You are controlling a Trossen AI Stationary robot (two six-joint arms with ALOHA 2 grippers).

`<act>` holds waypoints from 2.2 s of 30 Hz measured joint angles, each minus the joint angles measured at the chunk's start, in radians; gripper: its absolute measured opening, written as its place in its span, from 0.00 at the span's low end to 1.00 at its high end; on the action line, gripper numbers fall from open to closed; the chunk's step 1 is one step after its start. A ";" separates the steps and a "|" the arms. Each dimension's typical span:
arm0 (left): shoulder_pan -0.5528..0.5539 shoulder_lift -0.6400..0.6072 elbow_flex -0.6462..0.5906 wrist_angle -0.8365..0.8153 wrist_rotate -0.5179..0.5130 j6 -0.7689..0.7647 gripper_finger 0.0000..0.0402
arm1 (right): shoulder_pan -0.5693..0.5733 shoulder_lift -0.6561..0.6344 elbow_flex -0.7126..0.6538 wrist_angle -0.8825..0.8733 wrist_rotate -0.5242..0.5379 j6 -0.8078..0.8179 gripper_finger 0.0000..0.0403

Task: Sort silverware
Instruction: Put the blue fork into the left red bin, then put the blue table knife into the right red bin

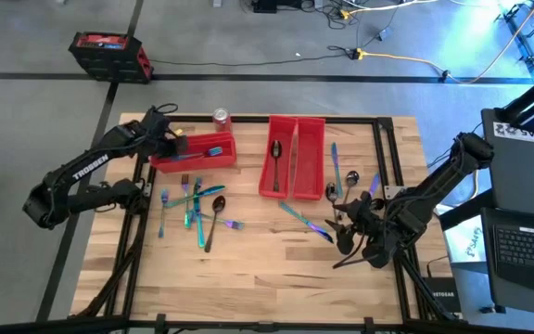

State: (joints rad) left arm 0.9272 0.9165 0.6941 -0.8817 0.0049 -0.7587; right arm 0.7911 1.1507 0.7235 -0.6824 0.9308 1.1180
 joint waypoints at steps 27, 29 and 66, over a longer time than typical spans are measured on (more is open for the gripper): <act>-0.153 -0.181 0.000 0.474 0.253 0.397 0.19 | 0.000 0.000 0.000 -0.001 0.000 -0.023 0.58; -0.217 -0.205 0.001 0.543 0.344 0.449 0.19 | 0.000 0.003 0.000 0.000 0.000 -0.023 0.58; -1.035 0.620 0.000 1.346 0.054 0.919 0.00 | -0.135 0.488 0.000 0.427 0.016 -0.138 0.58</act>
State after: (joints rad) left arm -0.1077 1.5366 0.6945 0.4644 0.0593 0.1601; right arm 0.6559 1.6386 0.7231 -0.2558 0.9468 0.9797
